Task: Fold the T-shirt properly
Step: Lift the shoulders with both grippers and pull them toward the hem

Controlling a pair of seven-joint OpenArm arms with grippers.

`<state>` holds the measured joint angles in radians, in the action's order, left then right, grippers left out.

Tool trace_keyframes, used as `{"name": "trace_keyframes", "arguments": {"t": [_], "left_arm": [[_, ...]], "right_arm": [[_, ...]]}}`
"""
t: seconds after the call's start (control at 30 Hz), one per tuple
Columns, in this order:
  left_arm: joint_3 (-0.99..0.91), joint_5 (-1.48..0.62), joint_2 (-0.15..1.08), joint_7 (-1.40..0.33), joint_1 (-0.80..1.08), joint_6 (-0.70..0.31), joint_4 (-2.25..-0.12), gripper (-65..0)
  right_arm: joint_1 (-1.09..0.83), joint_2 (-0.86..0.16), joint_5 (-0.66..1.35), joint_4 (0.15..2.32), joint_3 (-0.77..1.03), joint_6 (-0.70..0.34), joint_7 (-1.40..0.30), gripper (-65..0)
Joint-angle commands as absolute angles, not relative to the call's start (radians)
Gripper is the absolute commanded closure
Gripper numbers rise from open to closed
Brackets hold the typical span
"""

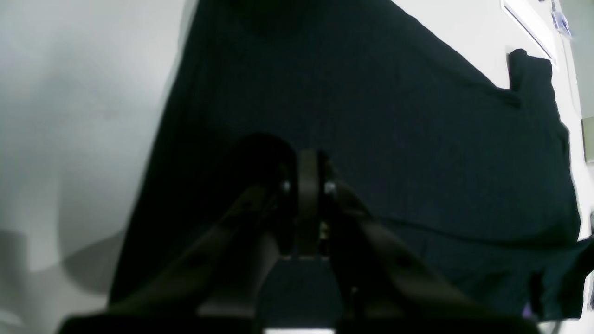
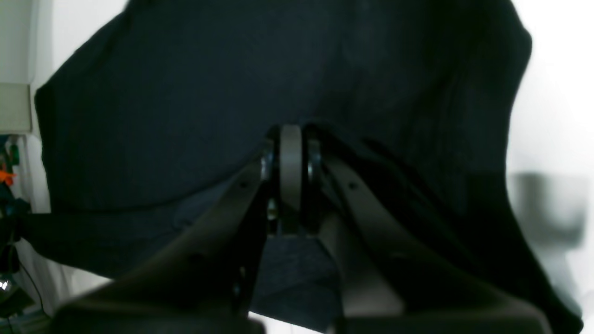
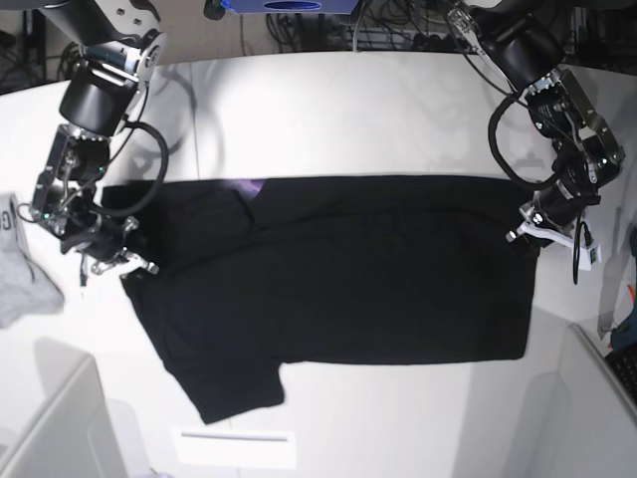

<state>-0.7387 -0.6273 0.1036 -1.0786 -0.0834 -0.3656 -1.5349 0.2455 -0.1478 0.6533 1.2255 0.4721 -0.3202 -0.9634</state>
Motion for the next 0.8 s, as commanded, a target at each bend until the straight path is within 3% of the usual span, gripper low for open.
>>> {"name": "trace_keyframes", "arguments": {"t": [0.0, 0.27, 0.7, 0.73, 0.77], "left_arm": [[-0.743, -0.644, 0.117, -1.058, -0.097, -0.369, -1.541, 0.0], [-0.740, -0.644, 0.119, -1.055, -0.102, -0.369, -1.534, 0.0], [-0.743, -0.644, 0.125, -1.036, -0.125, -0.369, -1.511, 0.0], [-0.745, -0.644, 0.125, -1.036, -0.125, -0.369, -1.514, 0.0], [-0.745, -0.644, 0.125, -1.036, -0.125, -0.369, -1.514, -0.8]], "right_arm": [[0.275, -0.159, 0.680, 1.236, 0.473, -0.326, -0.944, 0.0], [0.298, -0.180, 0.682, 1.230, 0.387, -0.323, -0.935, 0.0], [0.278, -0.180, 0.690, 1.241, 0.473, -0.286, -0.944, 0.0], [0.271, -0.180, 0.691, 1.247, 0.486, -0.286, -0.944, -1.7], [0.262, -0.180, 0.693, 1.264, 0.499, -0.286, -0.944, -8.7]]}}
